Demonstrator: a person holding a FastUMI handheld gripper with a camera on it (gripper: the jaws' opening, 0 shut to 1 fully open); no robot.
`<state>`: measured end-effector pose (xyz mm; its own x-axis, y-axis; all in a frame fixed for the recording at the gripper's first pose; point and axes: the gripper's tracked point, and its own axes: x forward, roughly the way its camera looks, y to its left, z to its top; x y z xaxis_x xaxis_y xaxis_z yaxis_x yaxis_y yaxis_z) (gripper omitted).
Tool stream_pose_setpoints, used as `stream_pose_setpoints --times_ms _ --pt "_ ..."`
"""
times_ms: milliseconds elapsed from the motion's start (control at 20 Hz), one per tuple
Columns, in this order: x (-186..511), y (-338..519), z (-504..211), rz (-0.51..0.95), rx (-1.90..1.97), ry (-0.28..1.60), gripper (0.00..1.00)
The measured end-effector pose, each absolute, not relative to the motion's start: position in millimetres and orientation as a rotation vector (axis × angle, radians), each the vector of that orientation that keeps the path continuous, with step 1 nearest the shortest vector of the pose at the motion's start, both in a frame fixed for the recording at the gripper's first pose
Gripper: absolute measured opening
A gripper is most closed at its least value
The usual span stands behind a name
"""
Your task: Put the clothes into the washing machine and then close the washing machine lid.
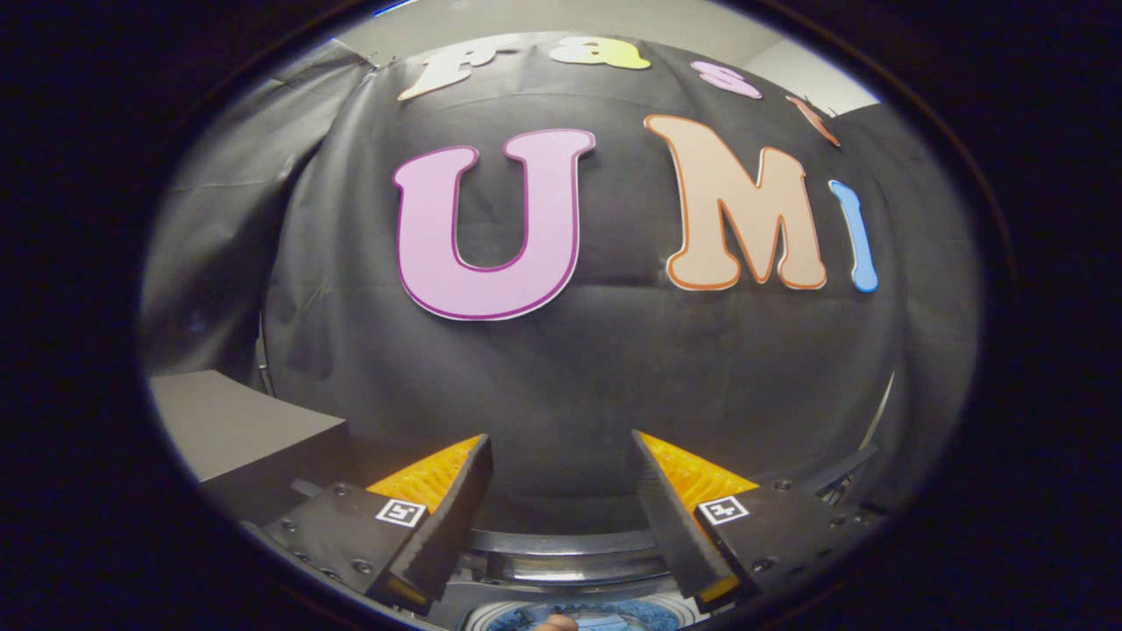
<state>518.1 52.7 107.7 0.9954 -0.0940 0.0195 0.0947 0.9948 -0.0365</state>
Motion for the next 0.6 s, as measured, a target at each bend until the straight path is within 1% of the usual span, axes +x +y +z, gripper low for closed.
stream_pose_setpoints --times_ms 200,600 --pt "501.7 54.7 103.0 -0.076 -0.034 -0.046 0.97" --pt "476.8 57.2 85.7 -0.063 -0.019 0.008 0.97"
